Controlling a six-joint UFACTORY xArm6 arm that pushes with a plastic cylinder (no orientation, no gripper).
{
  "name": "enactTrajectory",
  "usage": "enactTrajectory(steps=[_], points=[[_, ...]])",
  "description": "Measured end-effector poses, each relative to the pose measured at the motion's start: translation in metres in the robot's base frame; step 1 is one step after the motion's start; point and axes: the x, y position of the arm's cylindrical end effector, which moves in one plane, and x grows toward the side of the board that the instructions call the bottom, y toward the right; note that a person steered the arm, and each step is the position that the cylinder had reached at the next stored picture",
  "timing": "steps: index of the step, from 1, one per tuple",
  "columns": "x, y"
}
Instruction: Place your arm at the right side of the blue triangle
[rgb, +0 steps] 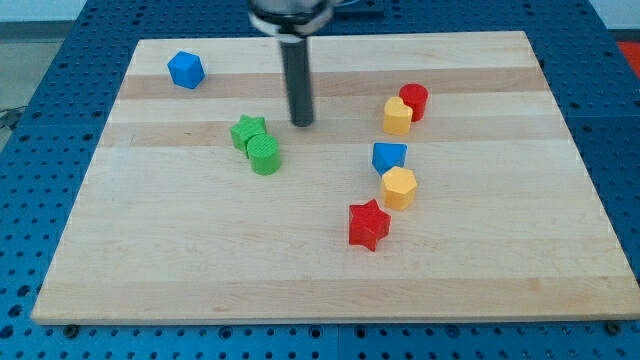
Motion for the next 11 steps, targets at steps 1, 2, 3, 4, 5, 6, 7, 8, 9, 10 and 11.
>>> enactTrajectory(steps=[1,2,3,4,5,6,7,8,9,10,11], points=[[0.017,0.014],[0.040,0.051],[0.047,0.082],[0.050,0.138],[0.063,0.170],[0.114,0.190],[0.127,0.169],[0.122,0.143],[0.098,0.118],[0.077,0.091],[0.057,0.061]])
